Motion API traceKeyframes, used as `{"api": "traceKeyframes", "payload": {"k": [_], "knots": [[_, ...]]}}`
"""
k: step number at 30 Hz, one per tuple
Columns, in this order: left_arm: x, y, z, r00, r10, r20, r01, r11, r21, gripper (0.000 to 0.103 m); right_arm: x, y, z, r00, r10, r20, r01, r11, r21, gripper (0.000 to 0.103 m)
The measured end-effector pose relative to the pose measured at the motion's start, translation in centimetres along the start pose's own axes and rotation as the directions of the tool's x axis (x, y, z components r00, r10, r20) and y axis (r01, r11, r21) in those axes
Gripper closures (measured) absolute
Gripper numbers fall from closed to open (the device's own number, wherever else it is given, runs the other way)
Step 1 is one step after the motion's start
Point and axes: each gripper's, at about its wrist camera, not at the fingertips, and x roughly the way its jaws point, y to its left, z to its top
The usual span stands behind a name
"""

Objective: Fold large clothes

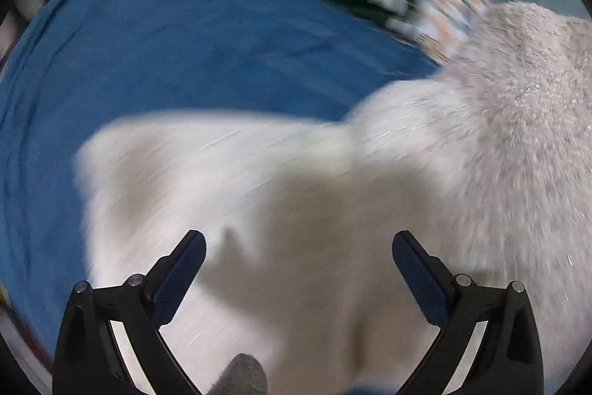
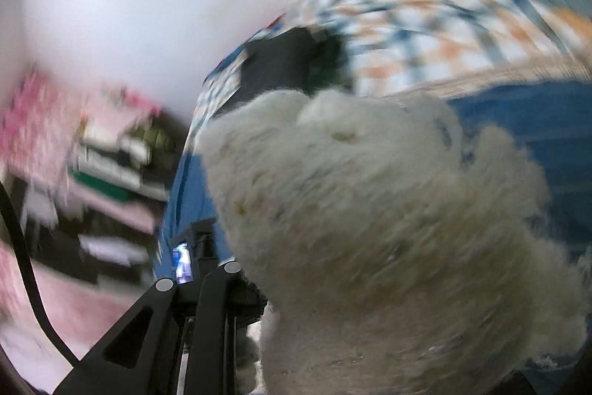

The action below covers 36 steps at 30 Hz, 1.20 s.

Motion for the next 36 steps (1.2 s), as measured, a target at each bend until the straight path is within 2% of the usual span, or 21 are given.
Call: {"api": "traceKeyframes", "payload": {"k": [2,4,7,11,13,16,17,18,20,23,24,26,28,29,30,33,34,35,36], "knots": [[-2.1,4.0,-2.3,0.999,0.034,-0.011,-0.035,0.993,-0.111,0.000,1.6,5.0,-1.0,0.999,-0.010,-0.052,0.004,0.993,-0.114,0.079],[-4.0,9.1,-5.7,0.996,0.078,-0.034,-0.084,0.968,-0.235,0.000,3.3,9.8,-3.2,0.995,-0.022,-0.093,0.000,0.973,-0.229,0.079],[-6.1,14.8,-10.5,0.989,0.129,-0.071,-0.146,0.913,-0.381,0.000,7.0,15.6,-7.9,0.982,-0.039,-0.186,-0.032,0.930,-0.366,0.079],[-7.2,20.7,-15.5,0.979,0.173,-0.107,-0.203,0.846,-0.493,0.000,13.6,21.0,-15.8,0.940,-0.120,-0.319,-0.067,0.853,-0.518,0.078],[-7.4,22.5,-17.2,0.976,0.184,-0.117,-0.219,0.819,-0.530,0.000,17.4,22.1,-20.3,0.898,-0.212,-0.385,-0.067,0.799,-0.598,0.077],[-8.6,24.0,-18.6,0.984,0.159,-0.076,-0.173,0.786,-0.594,0.000,21.3,22.3,-24.3,0.821,-0.299,-0.487,-0.095,0.770,-0.631,0.067],[-8.8,24.3,-18.6,0.989,0.139,-0.055,-0.144,0.775,-0.616,0.000,21.7,22.5,-25.0,0.802,-0.312,-0.509,-0.109,0.762,-0.639,0.057],[-9.4,24.5,-18.9,0.993,0.117,-0.029,-0.109,0.762,-0.638,0.000,21.3,22.8,-25.1,0.792,-0.285,-0.539,-0.150,0.766,-0.626,0.043],[-10.9,25.2,-20.0,0.998,0.062,0.025,-0.029,0.733,-0.680,0.000,19.7,23.1,-24.5,0.782,-0.215,-0.585,-0.218,0.785,-0.580,0.029],[-11.6,24.6,-20.5,0.995,-0.029,0.098,0.090,0.706,-0.703,0.000,15.9,22.2,-22.8,0.755,-0.094,-0.650,-0.296,0.834,-0.465,0.029],[-11.3,24.1,-20.2,0.989,-0.080,0.127,0.146,0.702,-0.697,0.000,14.9,21.6,-22.3,0.748,-0.072,-0.660,-0.302,0.848,-0.435,0.029],[-10.4,23.0,-19.3,0.977,-0.147,0.157,0.215,0.699,-0.682,0.000,13.0,18.6,-20.5,0.753,-0.059,-0.656,-0.251,0.895,-0.368,0.029],[-9.3,22.3,-17.8,0.948,-0.237,0.213,0.318,0.680,-0.661,0.000,12.1,15.6,-18.7,0.759,-0.080,-0.646,-0.177,0.930,-0.323,0.029],[-8.6,22.0,-16.7,0.937,-0.265,0.229,0.350,0.672,-0.653,0.000,11.5,13.7,-18.0,0.769,-0.103,-0.631,-0.126,0.943,-0.307,0.029],[-8.1,21.0,-16.3,0.933,-0.277,0.230,0.359,0.668,-0.652,0.000,11.2,12.4,-17.5,0.772,-0.119,-0.624,-0.092,0.951,-0.295,0.029],[-4.8,20.7,-13.7,0.914,-0.316,0.254,0.403,0.628,-0.666,0.002,10.1,8.0,-16.3,0.782,-0.157,-0.603,0.022,0.974,-0.224,0.028],[-4.1,20.8,-12.9,0.909,-0.313,0.275,0.415,0.614,-0.672,0.008,9.9,7.5,-16.0,0.785,-0.159,-0.598,0.035,0.976,-0.214,0.028],[-3.8,20.6,-12.2,0.899,-0.306,0.312,0.437,0.609,-0.662,0.052,9.7,6.7,-15.8,0.791,-0.170,-0.588,0.057,0.977,-0.205,0.028],[-3.8,20.5,-11.4,0.908,-0.281,0.311,0.419,0.626,-0.658,0.075,9.5,6.1,-15.6,0.795,-0.181,-0.579,0.079,0.977,-0.198,0.028]]}}
